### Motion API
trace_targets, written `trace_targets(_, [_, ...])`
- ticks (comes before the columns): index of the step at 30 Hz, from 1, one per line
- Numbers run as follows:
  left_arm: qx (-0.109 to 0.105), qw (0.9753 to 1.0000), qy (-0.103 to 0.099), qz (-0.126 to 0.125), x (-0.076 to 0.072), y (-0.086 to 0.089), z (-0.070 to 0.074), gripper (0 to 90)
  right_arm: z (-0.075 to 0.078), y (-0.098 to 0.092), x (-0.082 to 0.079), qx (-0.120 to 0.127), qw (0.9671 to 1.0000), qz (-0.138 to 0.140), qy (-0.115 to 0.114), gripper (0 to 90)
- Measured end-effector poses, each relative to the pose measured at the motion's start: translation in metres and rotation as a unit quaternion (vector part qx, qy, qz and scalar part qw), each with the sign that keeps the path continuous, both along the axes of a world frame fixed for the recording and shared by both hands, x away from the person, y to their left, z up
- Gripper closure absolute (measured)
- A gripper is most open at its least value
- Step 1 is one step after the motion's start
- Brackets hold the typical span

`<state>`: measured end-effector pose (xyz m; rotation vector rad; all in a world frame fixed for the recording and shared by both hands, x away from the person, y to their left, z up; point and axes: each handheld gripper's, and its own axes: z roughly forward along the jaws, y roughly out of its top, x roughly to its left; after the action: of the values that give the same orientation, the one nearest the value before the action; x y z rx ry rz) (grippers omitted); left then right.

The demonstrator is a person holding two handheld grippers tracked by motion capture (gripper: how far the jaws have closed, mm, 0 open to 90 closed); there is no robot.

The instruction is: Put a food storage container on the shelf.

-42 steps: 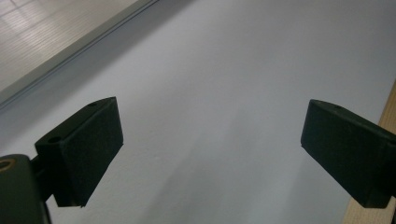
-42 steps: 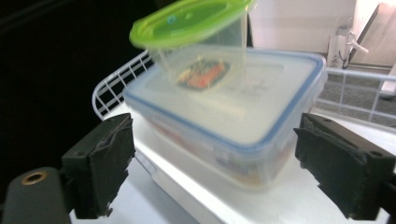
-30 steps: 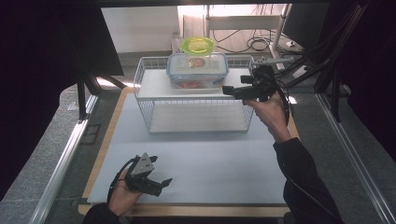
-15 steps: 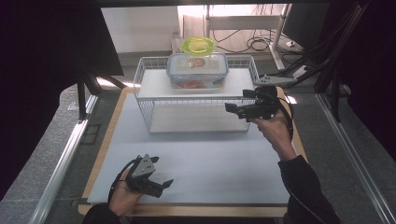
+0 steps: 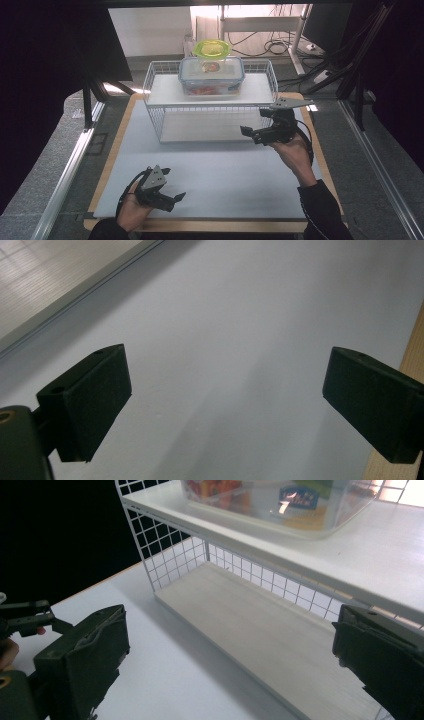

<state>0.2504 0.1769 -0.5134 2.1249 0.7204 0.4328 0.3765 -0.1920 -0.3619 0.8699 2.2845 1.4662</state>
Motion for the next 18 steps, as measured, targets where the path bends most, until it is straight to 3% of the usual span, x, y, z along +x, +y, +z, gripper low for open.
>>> trace_targets(11, [0.000, 1.0000, 0.001, -0.003, 0.000, -0.001, -0.001, 5.3, -0.021, -0.005, -0.012, -0.006, 0.9998, 0.002, -0.018, 1.7])
trace_targets(18, [-0.003, 1.0000, 0.002, -0.003, -0.001, 0.000, 0.000, 5.3, -0.027, -0.005, -0.024, -0.011, 0.9999, -0.003, -0.007, 0.0])
